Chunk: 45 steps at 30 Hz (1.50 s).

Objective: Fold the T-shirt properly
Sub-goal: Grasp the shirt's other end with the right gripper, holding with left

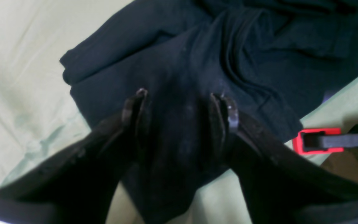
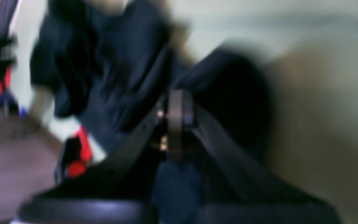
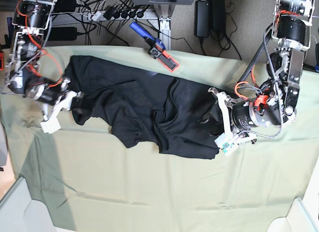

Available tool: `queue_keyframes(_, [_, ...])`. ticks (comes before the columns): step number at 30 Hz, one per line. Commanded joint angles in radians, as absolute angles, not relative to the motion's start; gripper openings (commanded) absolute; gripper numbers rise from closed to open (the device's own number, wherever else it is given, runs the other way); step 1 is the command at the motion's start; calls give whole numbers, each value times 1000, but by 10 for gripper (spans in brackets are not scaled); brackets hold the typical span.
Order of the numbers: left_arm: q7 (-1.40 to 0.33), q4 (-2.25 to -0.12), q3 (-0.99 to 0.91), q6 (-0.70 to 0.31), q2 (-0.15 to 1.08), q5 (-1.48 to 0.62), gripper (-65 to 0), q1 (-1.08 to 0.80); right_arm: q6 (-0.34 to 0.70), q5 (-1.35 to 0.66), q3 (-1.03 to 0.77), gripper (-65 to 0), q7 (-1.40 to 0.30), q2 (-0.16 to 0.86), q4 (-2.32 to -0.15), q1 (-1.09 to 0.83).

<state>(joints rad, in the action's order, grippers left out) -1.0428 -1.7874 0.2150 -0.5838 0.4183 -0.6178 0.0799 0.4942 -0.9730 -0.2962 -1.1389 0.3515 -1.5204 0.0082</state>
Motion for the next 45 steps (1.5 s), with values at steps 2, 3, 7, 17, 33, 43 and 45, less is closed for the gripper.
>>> queue_keyframes(2, [-1017,-1803,209,-595,430,-628,-319,97,581,-966,-253,-650,-1121,371,-1536,22])
queue_keyframes(3, [-1017,-1803,209,-595,430,-628,-319,97,581,-945,-234,-650,-1110,371,-1536,22])
queue_keyframes(7, [-1017,-1803,209,-595,430,-628,-319,96,580,-850,-193,-650,-1021,371,-1536,25])
queue_keyframes(17, [-1017,-1803,209,-595,430,-629,-319,74,580,-727,-194,-650,-938,368,-1469,149])
queue_keyframes(33, [-1021,-1803,209,-595,450,-629,-319,60,576,-576,-194,-650,-841,418,-1232,290])
queue_keyframes(43, [-1021,-1803,209,-595,477,-636,-319,57,573,-583,-195,-650,-829,504,-1228,290])
queue_keyframes(45, [-1021,-1803,209,-595,477,-636,-319,57,573,-608,-200,-650,-838,504,-1229,290])
